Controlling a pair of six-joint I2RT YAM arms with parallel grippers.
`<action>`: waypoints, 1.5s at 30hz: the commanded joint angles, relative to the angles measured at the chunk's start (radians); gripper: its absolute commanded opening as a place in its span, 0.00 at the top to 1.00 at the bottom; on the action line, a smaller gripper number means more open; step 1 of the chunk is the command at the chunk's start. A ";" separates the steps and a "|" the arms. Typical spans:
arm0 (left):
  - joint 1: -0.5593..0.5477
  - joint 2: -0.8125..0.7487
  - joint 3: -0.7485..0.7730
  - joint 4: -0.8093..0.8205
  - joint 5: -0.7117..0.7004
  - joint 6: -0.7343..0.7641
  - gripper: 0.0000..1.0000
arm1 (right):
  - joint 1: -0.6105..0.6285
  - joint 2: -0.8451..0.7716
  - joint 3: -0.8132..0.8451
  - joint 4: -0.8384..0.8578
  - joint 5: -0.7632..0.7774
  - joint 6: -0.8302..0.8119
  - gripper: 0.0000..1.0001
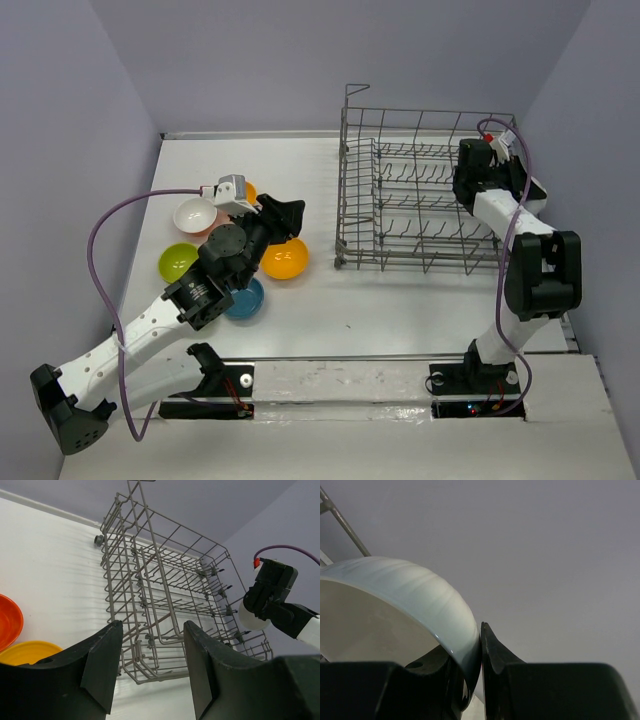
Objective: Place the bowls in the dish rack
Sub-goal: Insert the bowl into the dish rack.
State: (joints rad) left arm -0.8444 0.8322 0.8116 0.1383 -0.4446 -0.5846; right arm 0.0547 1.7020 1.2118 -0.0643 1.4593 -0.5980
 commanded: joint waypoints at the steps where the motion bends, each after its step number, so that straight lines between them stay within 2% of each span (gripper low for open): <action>1: -0.005 -0.016 0.001 0.046 -0.008 0.009 0.39 | -0.026 -0.008 0.049 0.049 0.144 0.003 0.99; 7: -0.012 -0.008 0.003 0.050 -0.005 0.009 0.39 | -0.026 -0.021 0.057 0.049 0.148 -0.020 0.99; 11: -0.016 -0.010 0.000 0.049 -0.008 0.011 0.39 | -0.026 -0.031 0.016 0.054 0.156 -0.023 0.99; 20: -0.022 -0.016 -0.002 0.050 -0.006 0.011 0.39 | -0.026 -0.096 -0.087 0.178 0.148 -0.094 0.99; 29: -0.031 -0.028 -0.005 0.047 -0.005 0.011 0.39 | -0.026 -0.117 -0.147 0.202 0.154 -0.112 0.99; 45: -0.042 -0.035 -0.011 0.046 -0.023 0.017 0.38 | -0.026 -0.047 -0.127 0.210 0.164 -0.094 0.99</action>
State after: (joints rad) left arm -0.8822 0.8085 0.8108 0.1383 -0.4488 -0.5838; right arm 0.0521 1.6314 1.0779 0.1150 1.4673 -0.7040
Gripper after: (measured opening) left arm 0.615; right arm 0.207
